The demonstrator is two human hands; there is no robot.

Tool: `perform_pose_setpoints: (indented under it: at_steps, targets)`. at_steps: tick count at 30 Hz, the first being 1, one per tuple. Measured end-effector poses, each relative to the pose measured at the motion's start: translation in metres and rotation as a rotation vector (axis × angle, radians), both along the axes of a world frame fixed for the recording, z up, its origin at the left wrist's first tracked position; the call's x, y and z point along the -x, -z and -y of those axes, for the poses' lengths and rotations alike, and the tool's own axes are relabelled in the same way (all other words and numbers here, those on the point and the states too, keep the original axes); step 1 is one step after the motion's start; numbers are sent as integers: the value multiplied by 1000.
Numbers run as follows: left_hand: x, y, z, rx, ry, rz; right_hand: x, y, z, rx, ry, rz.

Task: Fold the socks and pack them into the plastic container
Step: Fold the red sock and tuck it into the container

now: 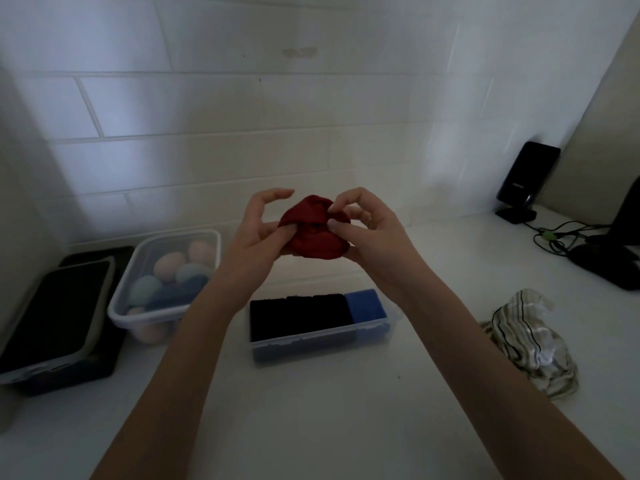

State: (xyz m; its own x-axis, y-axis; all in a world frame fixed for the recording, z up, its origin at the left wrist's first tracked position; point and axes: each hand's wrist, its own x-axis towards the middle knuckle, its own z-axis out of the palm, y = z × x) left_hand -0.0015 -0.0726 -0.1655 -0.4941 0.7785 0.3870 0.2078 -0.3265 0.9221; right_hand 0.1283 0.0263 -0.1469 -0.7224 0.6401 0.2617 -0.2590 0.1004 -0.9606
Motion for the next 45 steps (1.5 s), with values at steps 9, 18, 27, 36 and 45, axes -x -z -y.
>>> perform_pose_setpoints:
  at_steps: [9, 18, 27, 36, 45]
  targets:
    - [4, 16, 43, 83, -168, -266, 9, 17, 20, -501, -10, 312]
    - [-4, 19, 63, 424, -307, -790, 3, 24, 34, -739, -153, 579]
    - [-19, 2, 61, 828, -301, -1176, 13, 31, 33, -993, -275, 764]
    - [-20, -8, 44, 1162, -87, -1272, 26, 12, 43, -1161, -338, 1212]
    - [-20, -1, 37, 1193, -31, -1329, 27, 16, 43, -1391, -286, 1241]
